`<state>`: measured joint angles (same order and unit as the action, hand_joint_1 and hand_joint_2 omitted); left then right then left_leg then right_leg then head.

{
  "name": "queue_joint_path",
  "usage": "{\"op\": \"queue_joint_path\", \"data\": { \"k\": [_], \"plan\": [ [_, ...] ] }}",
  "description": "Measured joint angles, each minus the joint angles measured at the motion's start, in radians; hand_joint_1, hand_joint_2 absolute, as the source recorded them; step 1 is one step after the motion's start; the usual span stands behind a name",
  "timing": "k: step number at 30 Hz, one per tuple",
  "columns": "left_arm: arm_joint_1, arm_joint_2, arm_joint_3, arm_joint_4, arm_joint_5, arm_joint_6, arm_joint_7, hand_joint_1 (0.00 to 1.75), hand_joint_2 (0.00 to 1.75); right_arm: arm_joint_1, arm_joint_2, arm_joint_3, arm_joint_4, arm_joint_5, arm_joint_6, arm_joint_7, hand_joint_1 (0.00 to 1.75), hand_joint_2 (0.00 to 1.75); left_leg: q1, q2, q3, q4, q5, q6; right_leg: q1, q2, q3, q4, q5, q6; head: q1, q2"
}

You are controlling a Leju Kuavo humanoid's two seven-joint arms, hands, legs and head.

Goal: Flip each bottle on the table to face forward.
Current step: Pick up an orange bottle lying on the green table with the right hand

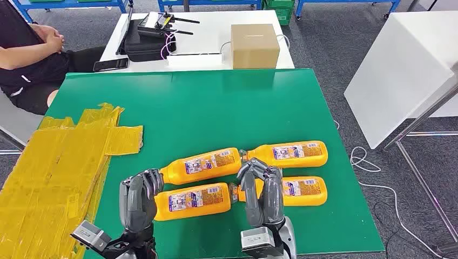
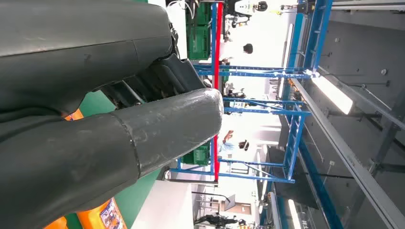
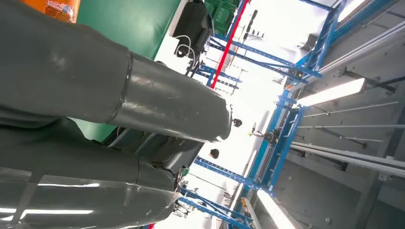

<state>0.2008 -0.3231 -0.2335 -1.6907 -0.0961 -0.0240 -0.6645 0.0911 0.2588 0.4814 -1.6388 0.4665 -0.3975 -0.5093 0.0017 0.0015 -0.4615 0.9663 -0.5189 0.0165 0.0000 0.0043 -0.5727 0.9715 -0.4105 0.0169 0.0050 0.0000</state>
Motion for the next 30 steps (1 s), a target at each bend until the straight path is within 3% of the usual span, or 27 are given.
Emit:
{"op": "queue_joint_path", "data": {
  "k": [2, 4, 5, 8, 9, 10, 20, 24, 30],
  "plan": [
    [0.000, 0.000, 0.000, 0.000, -0.001, 0.004, 0.000, 1.75, 0.00, 0.000, 0.000, 0.000, 0.000, -0.003, 0.002, -0.001, 1.75, 0.00, 0.000, 0.000, 0.000, 0.000, 0.000, 0.000, 0.000, 0.000, 0.000, 0.000, 0.000, 0.000, 0.000, 0.000],
    [0.000, 0.016, -0.008, -0.015, -0.010, 0.067, -0.008, 1.75, 0.00, -0.016, -0.004, 0.003, 0.011, -0.058, 0.053, -0.043, 1.74, 0.00, 0.000, 0.001, -0.001, 0.000, 0.000, 0.000, 0.000, 0.001, 0.000, 0.000, 0.000, 0.000, 0.000, 0.000],
    [-0.001, 0.037, -0.020, -0.038, -0.015, 0.150, -0.016, 1.34, 0.00, -0.038, -0.010, 0.005, 0.025, -0.111, 0.100, -0.074, 1.66, 0.00, 0.001, 0.002, -0.001, 0.000, 0.000, 0.000, 0.000, 0.002, 0.000, 0.000, 0.000, 0.000, 0.001, 0.000],
    [-0.007, 0.113, -0.061, -0.125, -0.011, 0.473, -0.032, 0.03, 0.00, -0.119, -0.035, 0.010, 0.080, -0.249, 0.206, -0.127, 0.40, 0.00, 0.001, 0.003, 0.002, 0.000, 0.000, 0.000, 0.001, 0.003, 0.000, 0.000, 0.000, 0.000, 0.000, 0.000],
    [-0.007, 0.129, -0.067, -0.144, -0.008, 0.531, -0.032, 0.00, 0.00, -0.136, -0.042, 0.010, 0.093, -0.264, 0.210, -0.128, 0.04, 0.00, 0.000, 0.002, 0.002, 0.000, 0.001, -0.001, 0.001, 0.002, 0.001, 0.000, 0.000, 0.000, 0.000, 0.000],
    [-0.004, 0.141, -0.070, -0.158, -0.007, 0.554, -0.032, 0.00, 0.00, -0.150, -0.047, 0.010, 0.105, -0.270, 0.206, -0.128, 0.00, 0.00, 0.000, 0.001, 0.002, 0.000, 0.001, -0.001, 0.001, 0.001, 0.001, 0.000, 0.000, 0.000, 0.001, 0.000],
    [0.003, 0.177, -0.073, -0.195, 0.002, 0.478, -0.032, 0.00, 0.00, -0.192, -0.066, 0.009, 0.203, -0.188, 0.142, -0.126, 0.00, 0.00, 0.001, 0.000, 0.000, 0.000, 0.001, -0.001, 0.000, 0.000, 0.000, 0.001, 0.000, 0.000, 0.000, 0.000],
    [0.003, 0.180, -0.072, -0.195, 0.006, 0.468, -0.032, 0.00, 0.00, -0.197, -0.066, 0.009, 0.220, -0.177, 0.141, -0.124, 0.00, 1.75, 0.000, 0.000, 0.000, 0.000, 0.001, -0.001, 0.000, 0.000, 0.000, 0.001, 0.000, 0.000, 0.000, 0.000],
    [0.004, 0.180, -0.072, -0.195, 0.008, 0.462, -0.032, 0.00, 0.00, -0.200, -0.066, 0.009, 0.231, -0.167, 0.143, -0.120, 0.00, 1.75, 0.000, 0.000, 0.000, 0.000, 0.001, -0.001, 0.000, 0.000, 0.000, 0.001, 0.000, 0.000, 0.000, 0.000]
  ]
}}
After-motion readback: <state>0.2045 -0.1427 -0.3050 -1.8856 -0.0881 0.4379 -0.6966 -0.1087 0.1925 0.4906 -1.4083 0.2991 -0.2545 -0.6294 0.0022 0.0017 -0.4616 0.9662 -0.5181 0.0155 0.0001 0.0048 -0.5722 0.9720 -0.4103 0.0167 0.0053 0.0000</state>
